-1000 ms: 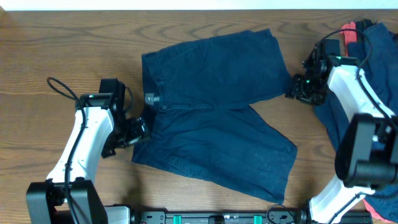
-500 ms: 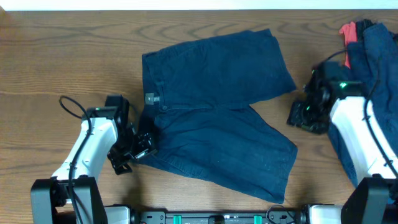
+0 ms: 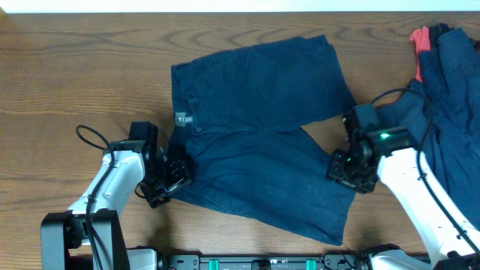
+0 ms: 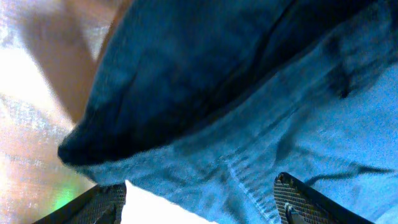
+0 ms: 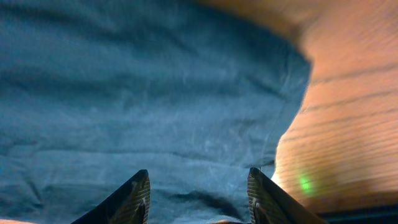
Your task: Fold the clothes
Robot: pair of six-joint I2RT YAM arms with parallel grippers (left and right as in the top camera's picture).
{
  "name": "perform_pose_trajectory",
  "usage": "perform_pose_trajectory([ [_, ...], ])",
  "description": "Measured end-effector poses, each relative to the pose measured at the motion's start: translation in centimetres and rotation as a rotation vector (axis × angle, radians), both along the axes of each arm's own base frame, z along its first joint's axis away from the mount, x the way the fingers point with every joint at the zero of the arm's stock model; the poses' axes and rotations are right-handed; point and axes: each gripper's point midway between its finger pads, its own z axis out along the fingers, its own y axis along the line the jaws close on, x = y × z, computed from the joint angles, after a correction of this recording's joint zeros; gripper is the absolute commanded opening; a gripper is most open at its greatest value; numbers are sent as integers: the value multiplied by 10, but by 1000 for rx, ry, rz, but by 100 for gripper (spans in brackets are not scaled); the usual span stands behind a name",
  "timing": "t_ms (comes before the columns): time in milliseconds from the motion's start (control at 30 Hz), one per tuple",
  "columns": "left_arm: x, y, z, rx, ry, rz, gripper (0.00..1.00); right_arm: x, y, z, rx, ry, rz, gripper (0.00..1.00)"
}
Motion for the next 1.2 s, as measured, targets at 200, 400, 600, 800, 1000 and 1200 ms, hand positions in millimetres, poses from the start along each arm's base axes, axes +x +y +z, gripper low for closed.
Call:
perform_pose_trajectory([
  [200,2,0,-9,3,-27,50,63,-20,21,-10,-8,37,75,47],
  [400,3,0,-10,0,-38,82,40,-50,51,-9,-25,71,279,47],
  [600,2,-2,-11,-7,-37,80,37,-90,55,-6,-103,161,402,47],
  [800,2,-2,-11,-8,-37,80,37,-110,55,-4,-157,192,461,48],
  [1000,2,-2,-11,-10,-37,80,37,-119,64,-21,-166,150,533,49],
  [1200,2,-2,-11,-11,-37,80,38,-123,68,-52,-141,101,569,54],
])
